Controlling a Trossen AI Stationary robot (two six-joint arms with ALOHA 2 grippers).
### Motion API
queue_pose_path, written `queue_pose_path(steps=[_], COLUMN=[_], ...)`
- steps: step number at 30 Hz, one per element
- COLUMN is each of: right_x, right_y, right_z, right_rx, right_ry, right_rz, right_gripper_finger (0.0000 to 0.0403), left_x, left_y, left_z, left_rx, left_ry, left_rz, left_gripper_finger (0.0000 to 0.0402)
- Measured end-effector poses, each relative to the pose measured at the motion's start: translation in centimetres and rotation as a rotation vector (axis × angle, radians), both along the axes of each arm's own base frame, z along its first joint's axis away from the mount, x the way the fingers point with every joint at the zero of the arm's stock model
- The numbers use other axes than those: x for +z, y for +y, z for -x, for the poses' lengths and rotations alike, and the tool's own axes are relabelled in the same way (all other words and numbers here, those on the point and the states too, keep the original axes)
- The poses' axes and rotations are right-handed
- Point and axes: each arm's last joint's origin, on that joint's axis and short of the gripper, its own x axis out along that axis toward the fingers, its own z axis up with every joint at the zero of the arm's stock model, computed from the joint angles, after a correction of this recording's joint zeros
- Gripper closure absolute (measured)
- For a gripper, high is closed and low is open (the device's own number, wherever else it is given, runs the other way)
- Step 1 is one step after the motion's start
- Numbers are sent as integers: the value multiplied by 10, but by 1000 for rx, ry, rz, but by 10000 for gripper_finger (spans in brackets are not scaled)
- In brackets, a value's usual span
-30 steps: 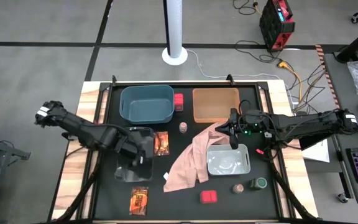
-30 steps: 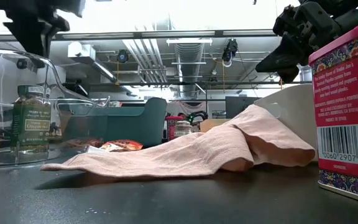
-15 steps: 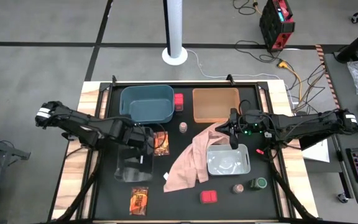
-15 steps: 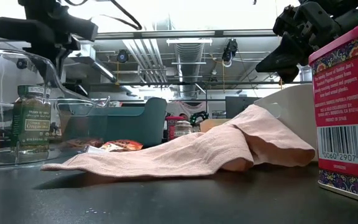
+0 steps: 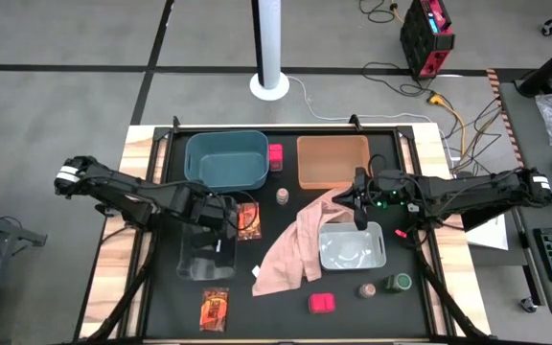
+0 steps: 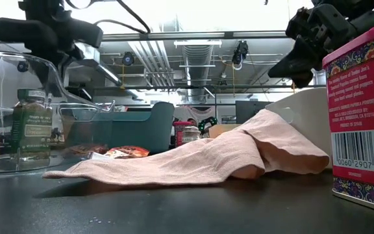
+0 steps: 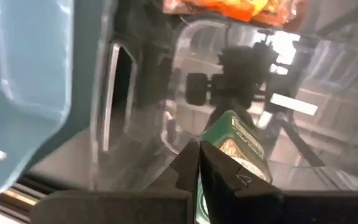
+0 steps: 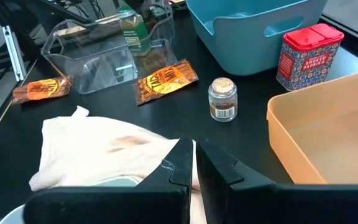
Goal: Sort spices by type
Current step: Put the left green seasoning bottle into the transparent bin
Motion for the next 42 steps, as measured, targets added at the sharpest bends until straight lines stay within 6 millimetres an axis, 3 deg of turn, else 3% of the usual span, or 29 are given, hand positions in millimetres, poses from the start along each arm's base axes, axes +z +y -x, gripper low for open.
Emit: queue_pose_path(steps=[11,28,42], right_x=[-3,-3,-3], right_y=[0,0,0], right_z=[1,1,1], right_rx=[-1,-1,-1], right_ry=[8,8,8], right_rz=[-4,-3,-3], right_gripper_finger=[390,390,390], left_x=[-4,7,-4], left_y=[-6,-37,-28], left_z=[-4,3,22], left_rx=[-25,-3,22], left_ry=[-31,-1,163], left_rz=[109,294,99], left_gripper_finger=[402,402,402])
